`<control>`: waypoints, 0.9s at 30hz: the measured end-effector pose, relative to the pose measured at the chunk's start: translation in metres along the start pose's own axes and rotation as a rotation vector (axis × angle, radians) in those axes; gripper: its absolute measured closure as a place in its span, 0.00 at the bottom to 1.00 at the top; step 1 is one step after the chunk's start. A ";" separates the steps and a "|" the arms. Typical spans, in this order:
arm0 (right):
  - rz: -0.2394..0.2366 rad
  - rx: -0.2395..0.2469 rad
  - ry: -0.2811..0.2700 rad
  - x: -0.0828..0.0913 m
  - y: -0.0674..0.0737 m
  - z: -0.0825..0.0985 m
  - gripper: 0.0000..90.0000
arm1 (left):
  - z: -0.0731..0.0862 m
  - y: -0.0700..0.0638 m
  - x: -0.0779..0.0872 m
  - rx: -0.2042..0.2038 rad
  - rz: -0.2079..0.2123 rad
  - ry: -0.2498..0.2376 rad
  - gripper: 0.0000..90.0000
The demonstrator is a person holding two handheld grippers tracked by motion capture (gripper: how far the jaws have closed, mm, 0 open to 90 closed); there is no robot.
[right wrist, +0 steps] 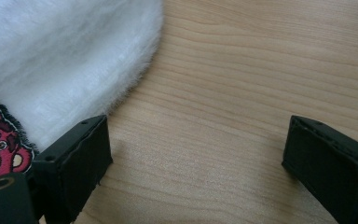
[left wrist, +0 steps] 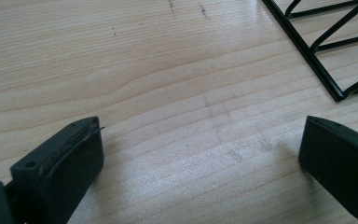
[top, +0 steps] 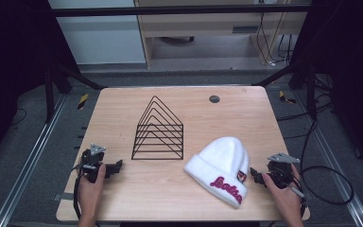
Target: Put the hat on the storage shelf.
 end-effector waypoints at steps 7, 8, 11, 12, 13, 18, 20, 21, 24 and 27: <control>0.000 0.000 0.002 0.000 0.000 0.000 0.09 | 0.000 0.000 0.000 0.000 0.000 0.000 0.00; -0.005 0.001 0.008 0.000 0.000 0.000 0.10 | 0.000 0.000 0.000 0.000 0.000 0.000 0.00; -0.027 0.025 0.027 0.004 -0.001 -0.003 0.16 | 0.000 0.000 0.000 0.001 0.000 0.000 0.00; -0.034 0.030 0.037 0.007 -0.002 -0.006 0.15 | 0.000 0.000 0.000 0.000 0.000 0.000 0.00; -0.015 0.043 0.072 0.012 -0.005 -0.012 0.14 | 0.000 0.000 0.000 0.000 0.000 0.000 0.00; 0.022 0.122 0.149 0.016 -0.016 -0.033 0.16 | 0.000 0.000 0.000 0.001 -0.002 -0.001 0.00; 0.026 0.126 0.155 0.017 -0.017 -0.037 0.17 | 0.000 0.000 0.000 0.001 -0.002 -0.001 0.00; 0.026 0.142 0.163 0.017 -0.017 -0.044 0.19 | 0.000 0.000 0.000 0.001 -0.002 -0.001 0.00; 0.030 0.181 0.173 0.014 -0.015 -0.061 0.26 | 0.000 0.000 0.000 0.001 -0.002 -0.001 0.00; 0.017 0.192 0.179 0.011 -0.013 -0.076 0.32 | 0.000 0.000 0.000 0.001 -0.002 -0.001 0.00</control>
Point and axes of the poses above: each handheld gripper's, and its own axes: x roughly backward along the jaws, z roughly out of its underside, y roughly to its left, the point moved 8 cm from there along -x, roughly forward along the jaws, and after that the axes turned 1 degree about -z, right-handed, at the moved point
